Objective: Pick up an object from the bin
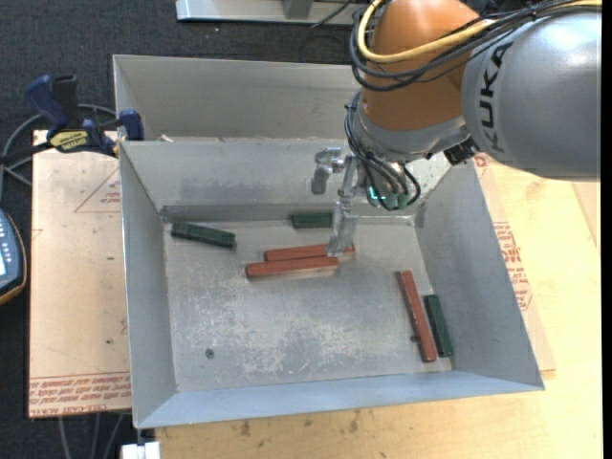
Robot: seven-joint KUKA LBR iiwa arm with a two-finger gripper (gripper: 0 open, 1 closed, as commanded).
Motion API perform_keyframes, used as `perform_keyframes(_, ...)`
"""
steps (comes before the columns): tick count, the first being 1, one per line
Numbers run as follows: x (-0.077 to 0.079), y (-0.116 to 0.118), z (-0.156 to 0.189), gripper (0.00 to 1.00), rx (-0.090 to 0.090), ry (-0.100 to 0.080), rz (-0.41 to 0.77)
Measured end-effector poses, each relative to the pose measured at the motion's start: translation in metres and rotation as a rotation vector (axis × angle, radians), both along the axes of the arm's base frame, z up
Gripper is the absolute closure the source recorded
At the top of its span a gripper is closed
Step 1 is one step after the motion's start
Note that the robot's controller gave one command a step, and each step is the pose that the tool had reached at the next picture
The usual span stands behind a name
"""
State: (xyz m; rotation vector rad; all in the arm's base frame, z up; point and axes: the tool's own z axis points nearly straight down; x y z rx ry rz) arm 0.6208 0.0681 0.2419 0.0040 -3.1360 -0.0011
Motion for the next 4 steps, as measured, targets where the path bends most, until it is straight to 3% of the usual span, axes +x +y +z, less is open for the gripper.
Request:
perform_keyframes(1, -0.022, -0.004, -0.175, 0.00, 0.001, -0.007, 0.162)
perform_keyframes(2, -0.019, 0.016, -0.140, 0.00, 0.002, -0.011, 0.109)
perform_keyframes(3, -0.012, -0.001, -0.142, 0.00, 0.001, -0.009, 0.066)
perform_keyframes(4, -0.007, -0.007, -0.172, 0.00, 0.000, -0.006, -0.098)
